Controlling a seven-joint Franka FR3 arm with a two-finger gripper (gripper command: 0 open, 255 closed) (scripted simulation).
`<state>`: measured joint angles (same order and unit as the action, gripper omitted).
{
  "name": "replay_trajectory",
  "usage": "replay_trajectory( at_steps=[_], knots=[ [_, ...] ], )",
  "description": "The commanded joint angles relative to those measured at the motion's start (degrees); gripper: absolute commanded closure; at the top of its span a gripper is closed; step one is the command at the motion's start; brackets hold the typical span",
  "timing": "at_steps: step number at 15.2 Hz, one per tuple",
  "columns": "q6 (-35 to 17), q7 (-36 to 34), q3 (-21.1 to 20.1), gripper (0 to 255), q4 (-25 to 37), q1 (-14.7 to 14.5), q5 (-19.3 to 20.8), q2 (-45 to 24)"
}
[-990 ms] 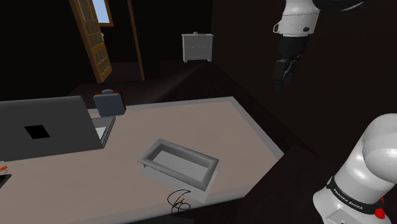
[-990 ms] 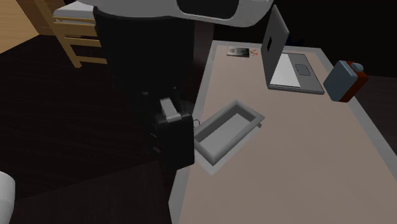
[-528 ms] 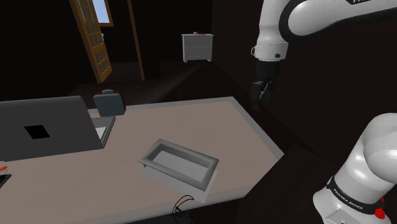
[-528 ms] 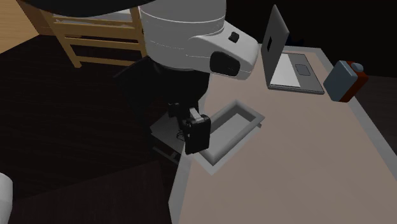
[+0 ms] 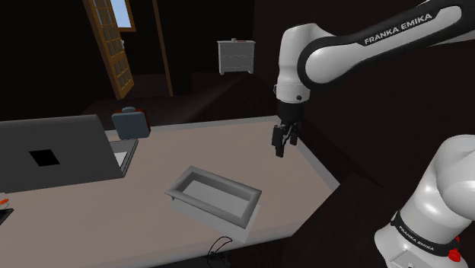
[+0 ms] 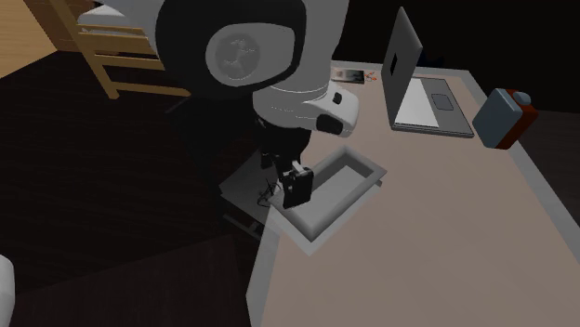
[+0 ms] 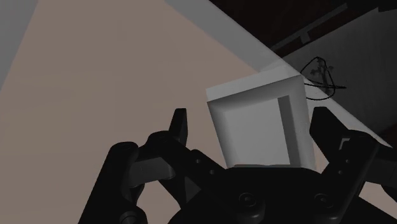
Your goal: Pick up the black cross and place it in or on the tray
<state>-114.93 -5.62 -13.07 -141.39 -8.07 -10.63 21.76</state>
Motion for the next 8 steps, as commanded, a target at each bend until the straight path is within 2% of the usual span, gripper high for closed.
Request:
replay_trajectory(
  at_steps=[1,8],
  knots=[
    [-3.3,-0.7,-1.2,0,0.7,-0.7,-0.7,-4.0],
    [-13.2,-2.8,-4.7,0,5.2,-2.7,-1.3,-18.5]
  ],
)
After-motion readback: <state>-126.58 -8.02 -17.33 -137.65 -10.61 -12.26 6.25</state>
